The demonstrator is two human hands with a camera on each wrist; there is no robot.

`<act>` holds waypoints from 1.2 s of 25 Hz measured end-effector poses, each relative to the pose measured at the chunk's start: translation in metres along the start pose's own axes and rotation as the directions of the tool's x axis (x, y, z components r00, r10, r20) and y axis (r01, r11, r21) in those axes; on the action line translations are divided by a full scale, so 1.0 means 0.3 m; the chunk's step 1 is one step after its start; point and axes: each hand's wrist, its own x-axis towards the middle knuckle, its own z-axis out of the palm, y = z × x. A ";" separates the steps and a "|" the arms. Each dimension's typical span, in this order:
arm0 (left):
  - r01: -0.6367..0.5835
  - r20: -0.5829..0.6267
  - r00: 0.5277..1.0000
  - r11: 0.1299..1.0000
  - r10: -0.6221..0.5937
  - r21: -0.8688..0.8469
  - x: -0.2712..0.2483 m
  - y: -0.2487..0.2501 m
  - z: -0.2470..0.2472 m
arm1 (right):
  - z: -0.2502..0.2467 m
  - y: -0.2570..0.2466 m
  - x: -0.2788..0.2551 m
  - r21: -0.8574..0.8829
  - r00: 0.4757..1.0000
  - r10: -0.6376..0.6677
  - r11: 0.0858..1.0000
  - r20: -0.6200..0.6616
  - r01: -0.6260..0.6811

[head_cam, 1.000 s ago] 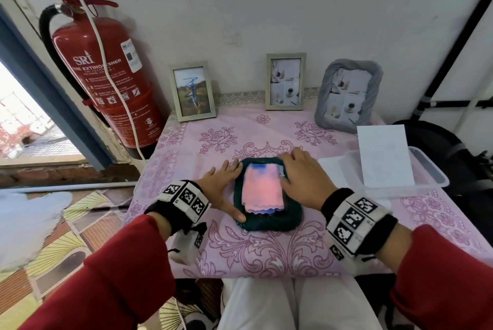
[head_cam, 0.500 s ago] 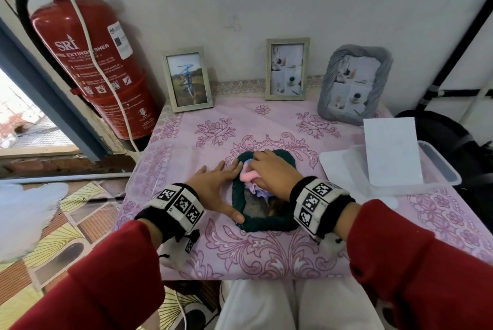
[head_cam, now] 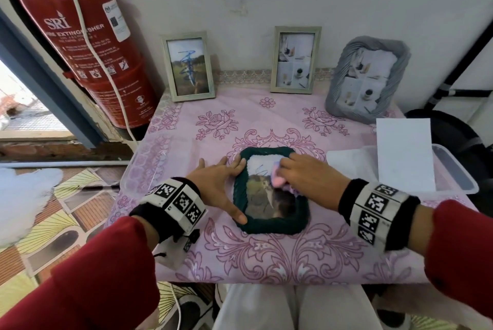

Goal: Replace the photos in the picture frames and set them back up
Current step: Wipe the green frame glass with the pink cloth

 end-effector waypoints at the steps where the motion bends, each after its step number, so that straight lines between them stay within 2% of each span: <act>1: -0.009 -0.008 1.000 1.000 0.009 -0.023 0.001 -0.004 0.003 | -0.006 0.027 0.029 0.003 0.999 0.030 1.000 0.012 -0.030; 5: -0.030 -0.007 1.000 0.998 0.029 -0.049 0.008 -0.012 0.014 | 0.000 0.034 0.151 0.025 0.993 0.112 0.993 0.026 -0.113; 8: -0.023 -0.012 1.000 0.999 0.023 -0.043 0.008 -0.012 0.012 | -0.003 -0.042 0.176 0.076 0.999 0.035 0.996 0.015 -0.036; 10: -0.020 -0.010 1.000 1.000 0.020 -0.014 0.007 -0.007 0.012 | -0.011 -0.094 0.140 0.031 0.999 -0.051 0.998 0.012 0.051; 14: -0.026 0.003 1.000 0.999 0.026 0.023 0.006 -0.004 0.005 | -0.015 -0.163 0.008 0.107 0.988 -0.148 0.983 -0.032 0.151; 17: -0.024 0.007 1.000 0.999 0.024 0.044 0.007 0.002 -0.010 | -0.002 -0.130 -0.063 -0.033 0.982 -0.153 0.988 -0.111 0.150; 19: -0.024 0.010 1.000 0.998 0.023 0.051 0.007 0.002 -0.013 | 0.001 -0.077 -0.074 -0.102 0.988 -0.124 0.988 -0.096 0.114; 22: -0.032 0.007 0.999 0.999 0.032 0.036 0.006 0.001 -0.008 | -0.007 0.015 -0.040 -0.093 0.993 -0.017 0.996 -0.118 0.006; 24: -0.038 0.004 0.999 0.998 0.038 0.043 0.011 0.000 -0.009 | -0.012 0.049 0.011 -0.095 0.996 0.044 0.994 -0.074 -0.051; 28: -0.043 -0.001 0.999 0.999 0.043 0.029 0.014 0.000 -0.008 | 0.000 0.074 0.119 0.058 0.985 0.170 0.984 0.035 -0.171; 30: -0.036 -0.003 0.999 0.999 0.036 0.038 0.016 0.001 -0.008 | -0.005 0.032 0.146 0.135 0.985 0.167 0.976 0.046 -0.172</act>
